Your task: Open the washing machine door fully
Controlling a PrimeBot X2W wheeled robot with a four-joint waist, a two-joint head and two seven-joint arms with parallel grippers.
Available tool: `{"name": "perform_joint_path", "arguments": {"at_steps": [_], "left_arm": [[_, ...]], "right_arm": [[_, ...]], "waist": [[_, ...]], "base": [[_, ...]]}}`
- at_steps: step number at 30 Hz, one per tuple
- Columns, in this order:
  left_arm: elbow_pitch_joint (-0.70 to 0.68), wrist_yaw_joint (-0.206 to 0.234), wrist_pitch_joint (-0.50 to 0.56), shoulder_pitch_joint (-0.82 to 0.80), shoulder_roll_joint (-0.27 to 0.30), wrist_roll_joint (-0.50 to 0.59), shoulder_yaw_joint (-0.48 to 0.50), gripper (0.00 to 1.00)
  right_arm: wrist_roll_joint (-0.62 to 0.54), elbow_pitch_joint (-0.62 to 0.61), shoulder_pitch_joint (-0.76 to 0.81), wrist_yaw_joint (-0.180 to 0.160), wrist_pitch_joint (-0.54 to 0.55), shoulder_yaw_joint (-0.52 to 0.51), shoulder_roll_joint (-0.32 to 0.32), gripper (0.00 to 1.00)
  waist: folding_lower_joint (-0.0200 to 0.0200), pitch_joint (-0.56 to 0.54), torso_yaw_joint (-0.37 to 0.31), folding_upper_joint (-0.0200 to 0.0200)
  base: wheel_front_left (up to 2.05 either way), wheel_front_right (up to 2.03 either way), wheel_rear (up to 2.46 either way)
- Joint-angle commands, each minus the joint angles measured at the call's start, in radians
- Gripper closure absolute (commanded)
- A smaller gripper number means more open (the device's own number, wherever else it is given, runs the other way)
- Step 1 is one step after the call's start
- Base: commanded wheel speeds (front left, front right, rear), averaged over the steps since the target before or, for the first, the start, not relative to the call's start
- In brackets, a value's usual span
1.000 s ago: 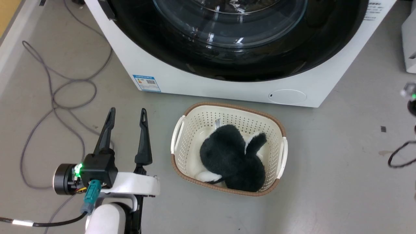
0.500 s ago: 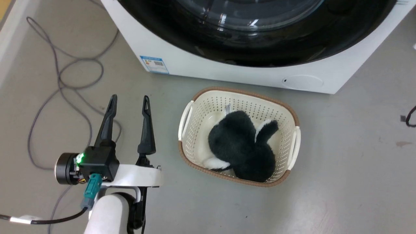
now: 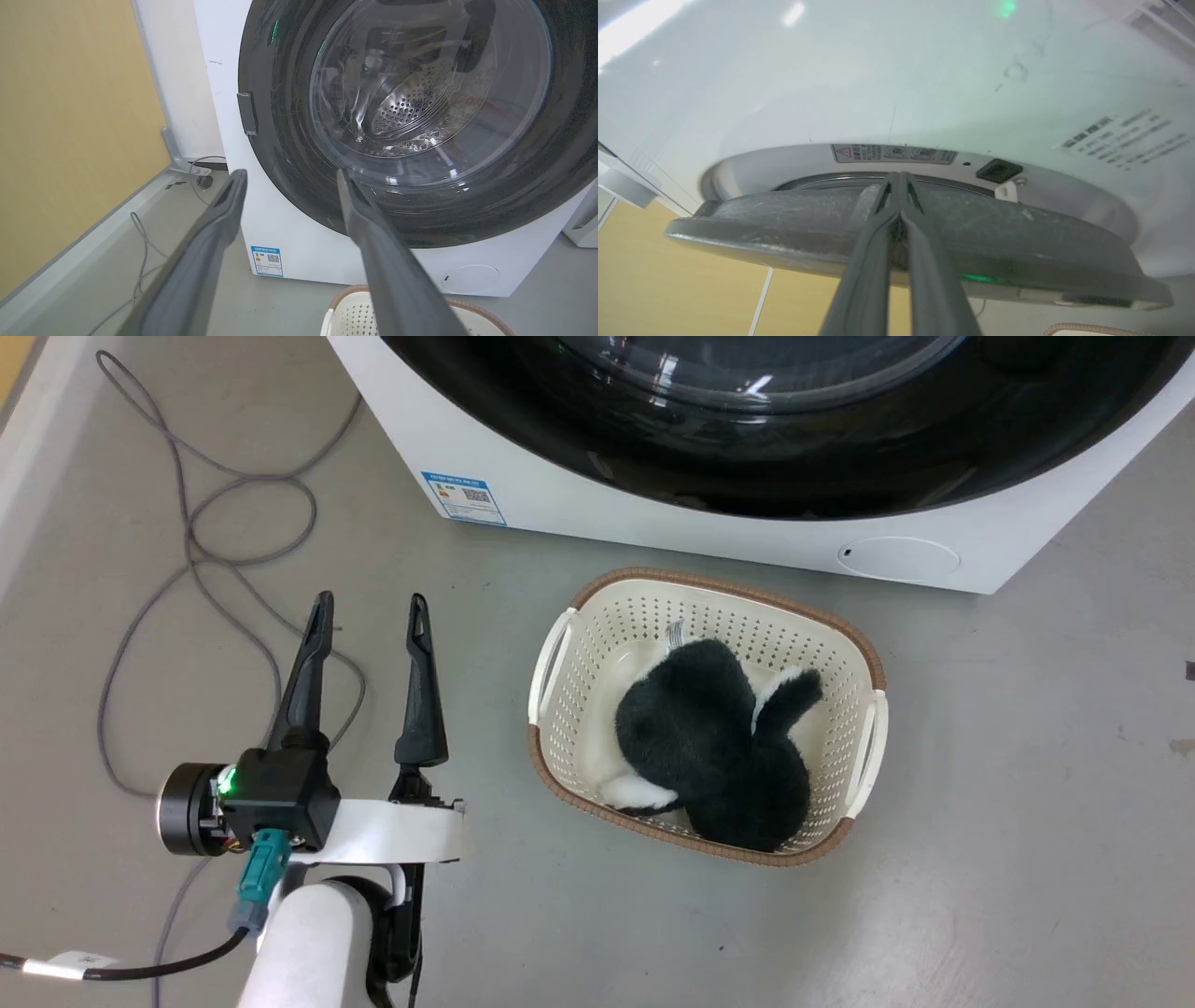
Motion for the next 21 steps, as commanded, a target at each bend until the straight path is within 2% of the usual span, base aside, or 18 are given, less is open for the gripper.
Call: {"name": "perform_joint_path", "arguments": {"at_steps": [1, 14, 21], "left_arm": [[0.002, 0.007, -0.006, -0.017, 0.001, -0.002, -0.001, 0.0], [0.014, -0.005, -0.006, -0.003, 0.001, 0.012, 0.013, 0.0], [0.019, -0.012, -0.006, 0.011, 0.001, 0.017, 0.019, 0.0]], "right_arm": [[-0.004, 0.003, 0.009, 0.001, 0.023, 0.021, 0.009, 1.0], [-0.014, -0.01, 0.09, 0.001, 0.131, 0.091, 0.001, 1.0], [0.013, -0.08, 0.186, 0.001, 0.183, 0.114, 0.018, 1.0]], "waist": [[-0.0001, -0.003, -0.002, 0.0], [-0.0001, -0.044, -0.026, 0.0], [-0.0001, -0.076, -0.042, 0.0]], "base": [[0.0, 0.0, 0.0], [0.0, 0.0, 0.0], [0.0, 0.0, 0.0]]}}
